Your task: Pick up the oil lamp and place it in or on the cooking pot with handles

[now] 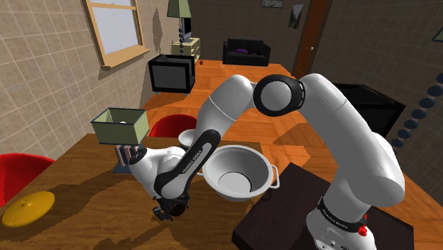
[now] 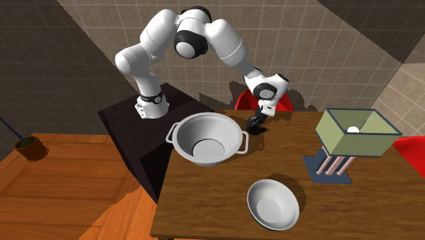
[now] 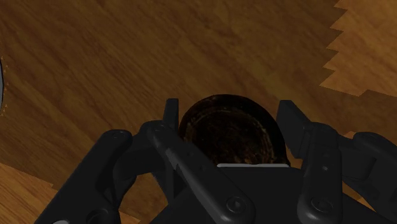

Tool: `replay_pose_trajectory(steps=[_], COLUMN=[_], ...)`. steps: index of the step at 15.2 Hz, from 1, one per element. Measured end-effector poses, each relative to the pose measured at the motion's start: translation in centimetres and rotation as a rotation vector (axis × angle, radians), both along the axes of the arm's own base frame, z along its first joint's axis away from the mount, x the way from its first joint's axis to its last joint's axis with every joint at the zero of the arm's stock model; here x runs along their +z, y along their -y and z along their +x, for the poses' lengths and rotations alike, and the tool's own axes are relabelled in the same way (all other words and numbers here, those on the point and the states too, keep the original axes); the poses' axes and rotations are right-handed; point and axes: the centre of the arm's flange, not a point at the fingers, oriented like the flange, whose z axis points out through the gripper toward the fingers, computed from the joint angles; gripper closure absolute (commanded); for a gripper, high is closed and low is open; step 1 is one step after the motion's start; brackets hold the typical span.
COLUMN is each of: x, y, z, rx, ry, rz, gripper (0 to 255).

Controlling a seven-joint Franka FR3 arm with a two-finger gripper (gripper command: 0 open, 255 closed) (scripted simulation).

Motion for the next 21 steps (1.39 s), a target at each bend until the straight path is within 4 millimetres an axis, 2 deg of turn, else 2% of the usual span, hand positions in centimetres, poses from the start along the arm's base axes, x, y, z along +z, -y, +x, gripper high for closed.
replay_pose_trajectory(steps=[5,21], x=[1.5,10.1], y=[-0.1,0.1], z=[0.0,0.0], rx=[0.0,0.0], ry=[0.0,0.0], rz=[0.0,0.0], gripper=[255,255])
